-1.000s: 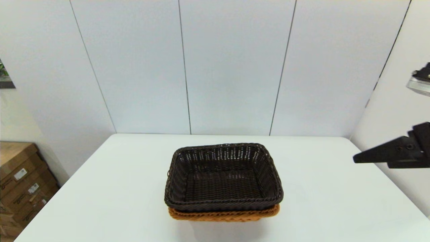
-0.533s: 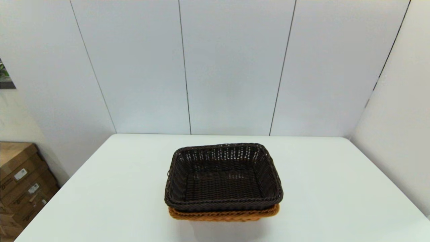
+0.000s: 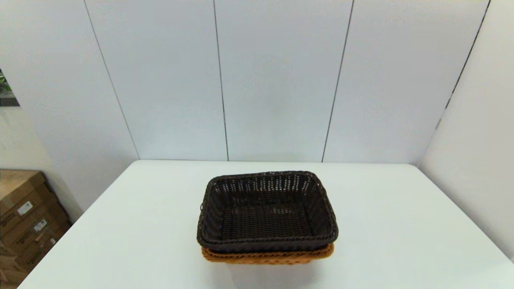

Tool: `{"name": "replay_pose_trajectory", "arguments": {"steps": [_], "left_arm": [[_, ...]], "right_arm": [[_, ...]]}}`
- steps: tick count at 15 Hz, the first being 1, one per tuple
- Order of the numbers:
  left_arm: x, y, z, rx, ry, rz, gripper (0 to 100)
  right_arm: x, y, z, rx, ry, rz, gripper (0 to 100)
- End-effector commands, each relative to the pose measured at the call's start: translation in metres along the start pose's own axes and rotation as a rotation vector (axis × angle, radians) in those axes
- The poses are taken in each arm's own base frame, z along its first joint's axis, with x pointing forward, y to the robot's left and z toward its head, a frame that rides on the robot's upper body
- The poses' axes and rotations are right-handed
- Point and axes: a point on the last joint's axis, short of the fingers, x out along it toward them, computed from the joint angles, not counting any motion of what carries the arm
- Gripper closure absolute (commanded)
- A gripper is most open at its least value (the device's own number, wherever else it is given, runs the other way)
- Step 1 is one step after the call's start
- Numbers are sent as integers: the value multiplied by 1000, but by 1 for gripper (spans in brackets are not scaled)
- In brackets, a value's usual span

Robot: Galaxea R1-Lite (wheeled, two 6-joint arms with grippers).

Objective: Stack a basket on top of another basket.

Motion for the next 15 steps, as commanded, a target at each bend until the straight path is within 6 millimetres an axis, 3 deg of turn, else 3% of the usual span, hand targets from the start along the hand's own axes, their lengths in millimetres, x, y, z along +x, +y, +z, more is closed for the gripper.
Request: {"name": "replay_pose_trajectory", "arguments": {"steps": [1, 6, 15], "left_arm": [[0, 0, 0, -1, 1, 0, 0], [0, 0, 0, 0, 1, 0, 0], [0, 0, 0, 0, 1, 0, 0]], "right_arm": [[7, -6, -34, 1, -21, -146, 0], [21, -2, -39, 10, -12, -283, 0], [59, -13, -88, -162, -182, -265, 0]]}}
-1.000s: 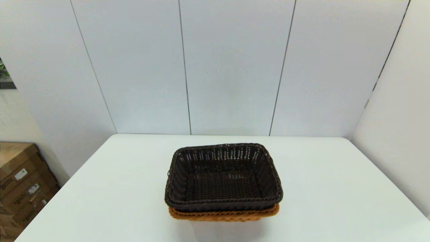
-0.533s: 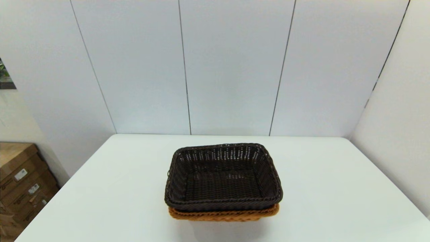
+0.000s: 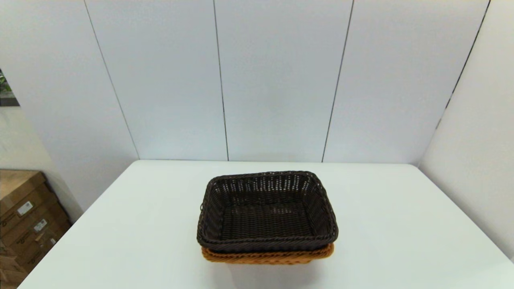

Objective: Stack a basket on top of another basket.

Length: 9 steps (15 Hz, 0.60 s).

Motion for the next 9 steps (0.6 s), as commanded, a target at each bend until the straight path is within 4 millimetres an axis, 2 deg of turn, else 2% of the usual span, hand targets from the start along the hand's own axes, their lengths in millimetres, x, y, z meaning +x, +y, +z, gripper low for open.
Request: {"name": "replay_pose_trajectory", "arguments": {"steps": [1, 3, 9], "left_arm": [[0, 0, 0, 0, 2, 0, 0], [0, 0, 0, -1, 2, 0, 0], [0, 0, 0, 0, 2, 0, 0]], "right_arm": [[7, 2, -25, -55, -103, -5, 0], [9, 3, -32, -55, -122, -12, 0], [24, 3, -34, -41, -213, -22, 0]]}}
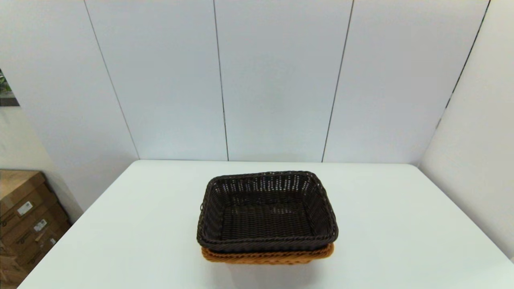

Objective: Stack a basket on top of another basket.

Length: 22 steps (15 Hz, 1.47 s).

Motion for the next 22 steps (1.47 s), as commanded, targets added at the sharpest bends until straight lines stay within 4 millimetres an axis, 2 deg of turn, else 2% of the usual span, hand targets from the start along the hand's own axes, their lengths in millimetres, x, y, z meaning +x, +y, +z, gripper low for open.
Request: {"name": "replay_pose_trajectory", "arguments": {"steps": [1, 5, 12, 22], "left_arm": [[0, 0, 0, -1, 1, 0, 0], [0, 0, 0, 1, 1, 0, 0], [0, 0, 0, 1, 1, 0, 0], [0, 0, 0, 1, 1, 0, 0]], "right_arm": [[5, 1, -4, -1, -23, 0, 0], [15, 1, -5, -5, -169, -20, 0], [15, 0, -5, 137, -167, -22, 0], [15, 0, -5, 139, -167, -22, 0]]}}
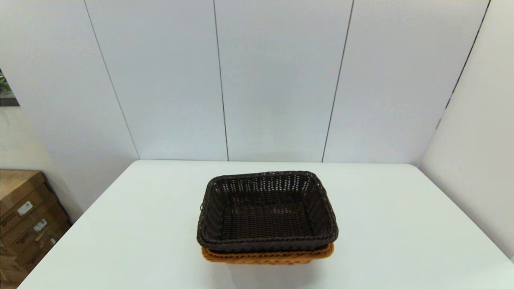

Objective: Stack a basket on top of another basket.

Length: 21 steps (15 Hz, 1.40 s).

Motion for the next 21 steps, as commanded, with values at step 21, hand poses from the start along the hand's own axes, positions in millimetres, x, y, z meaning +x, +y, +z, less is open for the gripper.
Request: {"name": "replay_pose_trajectory", "arguments": {"steps": [21], "left_arm": [[0, 0, 0, 1, 1, 0, 0]], "right_arm": [[0, 0, 0, -28, 1, 7, 0]]}}
